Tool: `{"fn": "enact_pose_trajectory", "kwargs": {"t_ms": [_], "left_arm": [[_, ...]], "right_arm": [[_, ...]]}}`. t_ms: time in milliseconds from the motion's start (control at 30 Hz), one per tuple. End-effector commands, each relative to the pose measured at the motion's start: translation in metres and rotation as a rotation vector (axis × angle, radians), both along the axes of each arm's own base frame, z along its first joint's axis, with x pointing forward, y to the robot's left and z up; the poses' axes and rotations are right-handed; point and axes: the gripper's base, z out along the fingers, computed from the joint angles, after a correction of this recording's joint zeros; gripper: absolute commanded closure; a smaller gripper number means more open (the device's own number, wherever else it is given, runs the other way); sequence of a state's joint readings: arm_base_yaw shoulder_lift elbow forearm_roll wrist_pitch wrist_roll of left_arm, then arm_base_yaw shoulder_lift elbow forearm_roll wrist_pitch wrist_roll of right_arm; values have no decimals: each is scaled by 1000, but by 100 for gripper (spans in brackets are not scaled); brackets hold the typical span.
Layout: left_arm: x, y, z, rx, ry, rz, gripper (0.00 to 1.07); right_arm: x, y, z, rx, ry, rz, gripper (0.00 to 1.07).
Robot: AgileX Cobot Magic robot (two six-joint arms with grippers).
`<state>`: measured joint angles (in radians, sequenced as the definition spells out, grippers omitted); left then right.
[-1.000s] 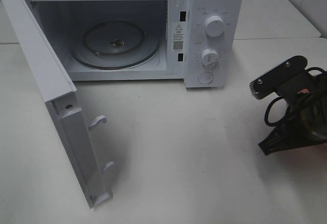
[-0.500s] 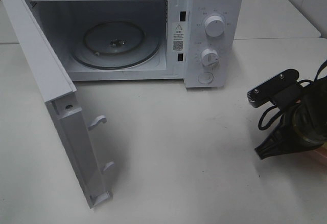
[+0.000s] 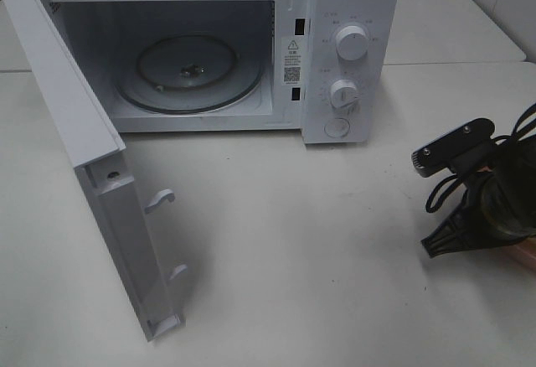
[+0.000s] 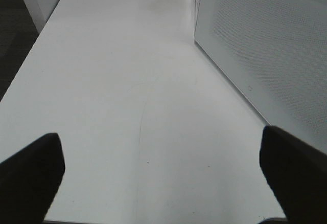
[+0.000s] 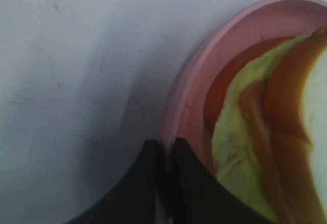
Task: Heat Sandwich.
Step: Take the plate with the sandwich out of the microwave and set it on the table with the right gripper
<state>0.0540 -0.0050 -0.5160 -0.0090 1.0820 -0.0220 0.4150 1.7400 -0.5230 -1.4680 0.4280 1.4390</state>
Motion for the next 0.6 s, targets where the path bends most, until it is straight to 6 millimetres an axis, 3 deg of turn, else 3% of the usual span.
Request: {"fn": "enact_pose_trajectory", "kwargs": {"t_ms": [33,200,333,467,600], "left_arm": [[0,0,1,4,-14,3,10],[0,0,1,4,-14,3,10],[0,0,1,4,-14,3,10],[0,0,1,4,-14,3,10],[0,0,1,4,-14,3,10]], "right_arm": [[2,-3,-3,-37,-7,9,107],[1,-3,-9,-44,16,5,105],[1,-4,-8,-50,11,-4,98],[1,-4,-7,-50,6,-6,85],[1,-5,0,-41,-16,-26,65]]}}
